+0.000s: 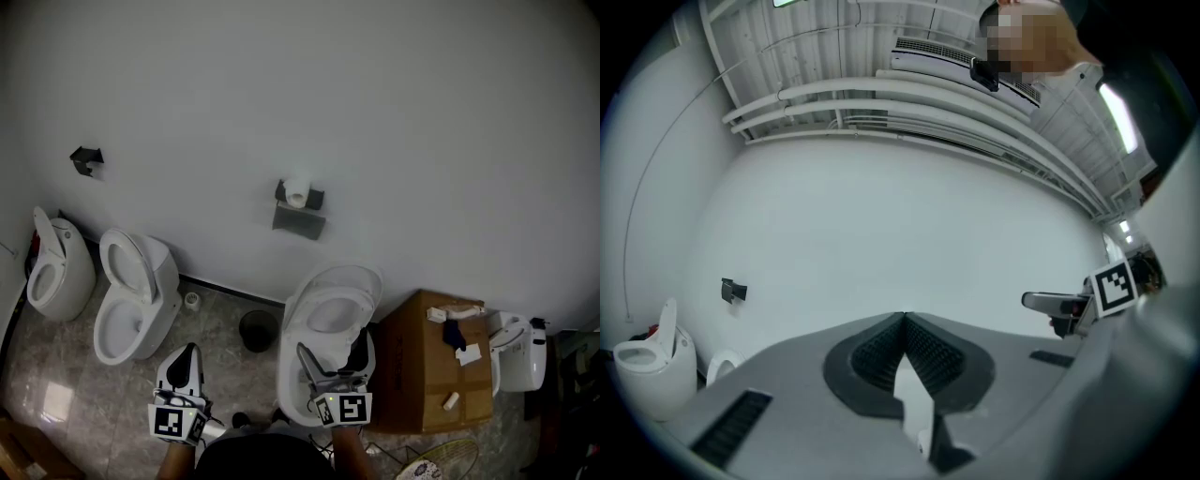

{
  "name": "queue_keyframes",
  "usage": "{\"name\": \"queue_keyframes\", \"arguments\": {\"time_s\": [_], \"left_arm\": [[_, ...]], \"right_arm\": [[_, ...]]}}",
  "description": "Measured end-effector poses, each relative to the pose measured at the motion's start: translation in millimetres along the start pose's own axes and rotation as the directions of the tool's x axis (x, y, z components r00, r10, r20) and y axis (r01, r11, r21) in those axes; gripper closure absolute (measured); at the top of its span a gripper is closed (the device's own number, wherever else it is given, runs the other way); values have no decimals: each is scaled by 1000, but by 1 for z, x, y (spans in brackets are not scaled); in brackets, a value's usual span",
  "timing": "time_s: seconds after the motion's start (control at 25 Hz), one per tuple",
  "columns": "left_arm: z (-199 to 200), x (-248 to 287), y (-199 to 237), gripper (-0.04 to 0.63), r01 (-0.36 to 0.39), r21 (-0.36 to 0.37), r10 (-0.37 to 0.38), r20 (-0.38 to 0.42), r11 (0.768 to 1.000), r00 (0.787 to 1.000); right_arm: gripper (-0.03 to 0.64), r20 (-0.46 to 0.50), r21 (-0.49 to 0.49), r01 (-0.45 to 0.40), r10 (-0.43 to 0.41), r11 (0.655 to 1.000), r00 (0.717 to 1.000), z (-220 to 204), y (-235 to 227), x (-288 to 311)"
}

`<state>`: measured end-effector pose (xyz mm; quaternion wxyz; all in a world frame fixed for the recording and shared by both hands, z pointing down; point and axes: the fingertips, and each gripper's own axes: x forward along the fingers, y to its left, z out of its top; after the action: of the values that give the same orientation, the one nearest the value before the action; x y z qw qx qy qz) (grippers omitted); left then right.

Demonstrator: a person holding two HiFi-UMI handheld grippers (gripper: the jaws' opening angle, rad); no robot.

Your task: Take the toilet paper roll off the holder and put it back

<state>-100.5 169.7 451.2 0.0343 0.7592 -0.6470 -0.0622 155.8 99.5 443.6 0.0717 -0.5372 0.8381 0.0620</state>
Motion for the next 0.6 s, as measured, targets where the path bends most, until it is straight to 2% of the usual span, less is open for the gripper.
{"name": "queue_keyframes", "arguments": {"time_s": [0.12,0.32,0.48,0.6], "left_arm": [[-21,-9,26,592,-10,43,10,18,999,1000],[-22,0,45,592,-10,79,4,84,997,996],[-16,14,40,592,13,36,-13,11,999,1000],[-15,26,42,592,23,26,-23,5,999,1000]], "right_arm": [[44,-5,-2,-5,5,1000,1000,-4,13,1],[44,-12,-12,-17,17,1000,1000,-4,23,14],[44,-8,-15,-12,12,1000,1000,-5,24,26],[44,-3,-14,-7,7,1000,1000,-7,22,37]]}}
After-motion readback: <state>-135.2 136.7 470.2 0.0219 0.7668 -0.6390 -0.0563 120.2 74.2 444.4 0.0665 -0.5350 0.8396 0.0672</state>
